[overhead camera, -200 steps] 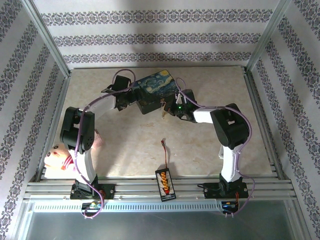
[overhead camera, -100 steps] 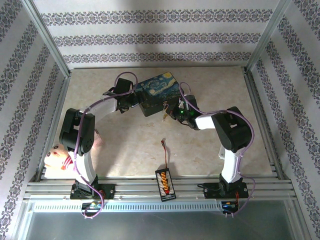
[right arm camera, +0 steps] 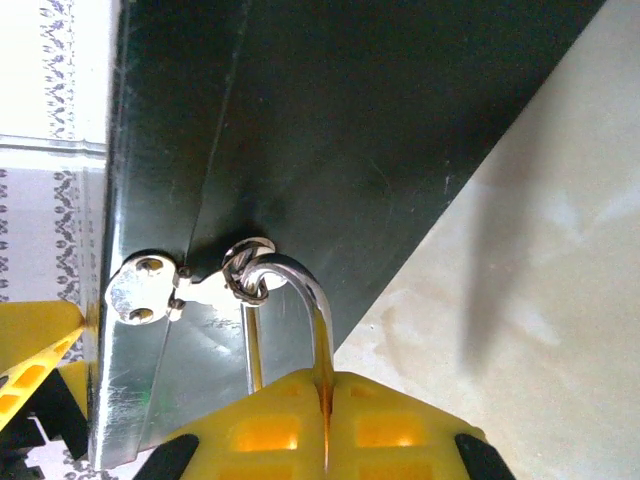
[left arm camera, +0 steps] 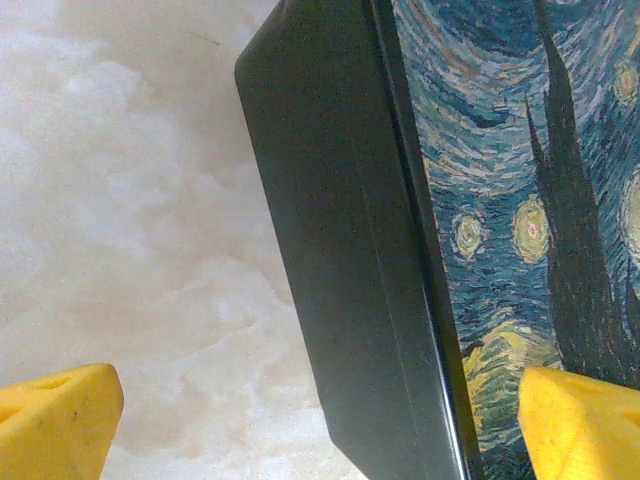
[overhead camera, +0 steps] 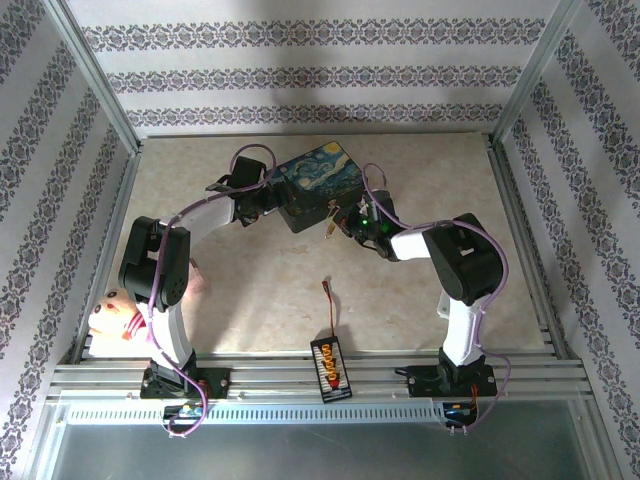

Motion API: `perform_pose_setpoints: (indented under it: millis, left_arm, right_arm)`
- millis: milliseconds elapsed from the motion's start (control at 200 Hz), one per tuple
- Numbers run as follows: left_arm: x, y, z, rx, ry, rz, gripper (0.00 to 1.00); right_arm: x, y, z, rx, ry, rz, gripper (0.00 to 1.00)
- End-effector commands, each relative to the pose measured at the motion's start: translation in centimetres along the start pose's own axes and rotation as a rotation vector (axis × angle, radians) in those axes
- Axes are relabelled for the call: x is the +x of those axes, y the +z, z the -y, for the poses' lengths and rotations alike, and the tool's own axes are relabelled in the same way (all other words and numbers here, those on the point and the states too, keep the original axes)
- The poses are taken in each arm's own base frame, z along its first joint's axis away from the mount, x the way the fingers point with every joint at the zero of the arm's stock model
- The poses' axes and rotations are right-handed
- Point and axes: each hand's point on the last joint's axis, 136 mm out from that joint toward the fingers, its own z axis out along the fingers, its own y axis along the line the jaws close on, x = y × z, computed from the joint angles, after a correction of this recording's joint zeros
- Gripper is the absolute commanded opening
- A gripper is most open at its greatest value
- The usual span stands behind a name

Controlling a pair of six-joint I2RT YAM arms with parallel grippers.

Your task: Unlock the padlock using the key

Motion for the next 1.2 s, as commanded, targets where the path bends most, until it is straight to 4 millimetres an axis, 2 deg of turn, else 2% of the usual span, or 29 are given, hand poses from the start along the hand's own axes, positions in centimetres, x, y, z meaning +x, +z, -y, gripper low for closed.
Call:
perform_pose_setpoints:
  millis: [0, 100, 220, 290, 385, 565, 655, 760, 795, 1194]
  left_arm:
    - [3.7, 1.5, -5.1, -0.188, -0.010, -0.112, 0.99]
    - [3.9, 1.6, -5.2, -0.191, -0.010, -0.117, 1.00]
    - [4.0, 1.8, -5.2, -0.185, -0.008, -0.121, 0.92]
    - [4.0, 1.9, -5.2, -0.185, -0.010, -0.124, 0.86]
    - [4.1, 2.1, -5.2, -0.185, -0.010, -0.129, 0.85]
    - [4.2, 2.2, -5.4, -0.189, -0.011, -0.133, 0.80]
    - [4.3, 2.2, -5.5, -0.191, -0.011, -0.133, 0.71]
    - [4.3, 2.2, -5.4, -0.189, -0.013, -0.132, 0.68]
    - [4.3, 2.2, -5.5, -0.190, -0.013, -0.135, 0.64]
    - [4.4, 2.5, -6.0, -0.205, -0.023, -0.140, 0.60]
  right_arm:
    - [-3.2, -1.0, -1.3, -0.058, 0.028, 0.136, 0.00]
    - [-3.6, -1.4, -1.2, -0.056, 0.036, 0.168, 0.00]
    - [-4.1, -2.0, -0.4, -0.034, 0.064, 0.222, 0.00]
    - [-4.6, -2.1, -1.0, -0.065, 0.069, 0.256, 0.00]
    - [-4.8, -1.9, -1.5, -0.074, 0.071, 0.282, 0.00]
    - [-5.0, -2.2, -1.3, -0.078, 0.095, 0.354, 0.00]
    - [-5.3, -2.2, -1.1, -0.083, 0.110, 0.378, 0.00]
    - [-5.5, -1.8, -0.8, -0.089, 0.125, 0.394, 0.00]
    - [-5.7, -1.7, -0.8, -0.094, 0.132, 0.402, 0.00]
    - [-6.8, -2.6, -0.7, -0.082, 0.124, 0.495, 0.00]
